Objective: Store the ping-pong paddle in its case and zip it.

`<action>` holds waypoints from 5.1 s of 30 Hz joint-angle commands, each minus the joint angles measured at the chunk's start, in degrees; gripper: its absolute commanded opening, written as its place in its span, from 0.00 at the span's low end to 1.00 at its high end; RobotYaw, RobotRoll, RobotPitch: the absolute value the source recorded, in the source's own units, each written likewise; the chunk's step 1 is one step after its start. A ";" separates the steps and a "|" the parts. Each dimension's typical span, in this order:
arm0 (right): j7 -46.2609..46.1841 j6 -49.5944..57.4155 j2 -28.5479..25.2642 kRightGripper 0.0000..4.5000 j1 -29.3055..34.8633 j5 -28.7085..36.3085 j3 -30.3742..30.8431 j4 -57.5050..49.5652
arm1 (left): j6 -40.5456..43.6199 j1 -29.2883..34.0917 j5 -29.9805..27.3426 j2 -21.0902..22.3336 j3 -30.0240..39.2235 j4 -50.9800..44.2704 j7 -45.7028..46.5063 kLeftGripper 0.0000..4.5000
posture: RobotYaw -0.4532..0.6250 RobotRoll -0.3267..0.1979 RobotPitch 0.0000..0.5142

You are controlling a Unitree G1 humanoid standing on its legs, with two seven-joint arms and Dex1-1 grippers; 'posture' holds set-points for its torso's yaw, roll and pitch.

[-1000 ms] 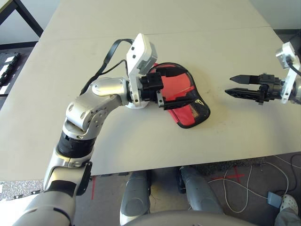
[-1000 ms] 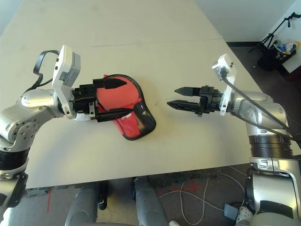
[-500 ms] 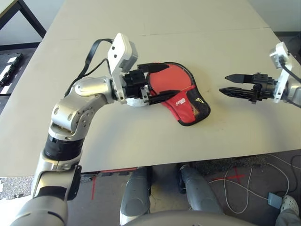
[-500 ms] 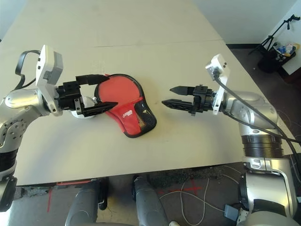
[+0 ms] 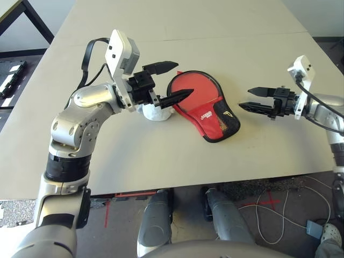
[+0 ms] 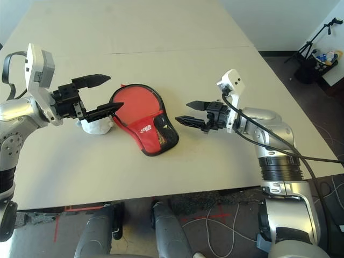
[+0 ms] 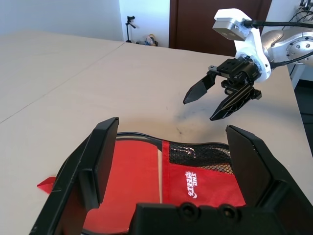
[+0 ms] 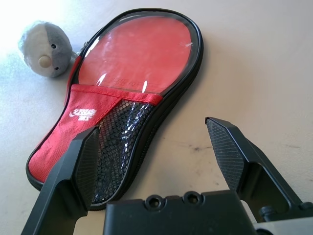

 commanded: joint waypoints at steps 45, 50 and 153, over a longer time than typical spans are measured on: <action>-3.24 17.41 9.08 0.99 5.40 4.01 3.17 -1.86 | 0.31 -0.22 0.94 6.55 0.93 2.56 -4.39 1.00 | 0.45 0.62 0.44; -4.97 19.39 9.38 0.96 4.95 3.72 3.17 -0.96 | 0.13 -0.29 1.08 6.47 0.86 2.77 -4.57 1.00 | 0.45 0.62 0.44; 5.48 27.51 -9.75 0.99 12.77 15.31 5.98 -20.06 | -2.60 -0.56 4.41 4.11 -0.48 5.88 -6.87 1.00 | 0.42 0.62 0.44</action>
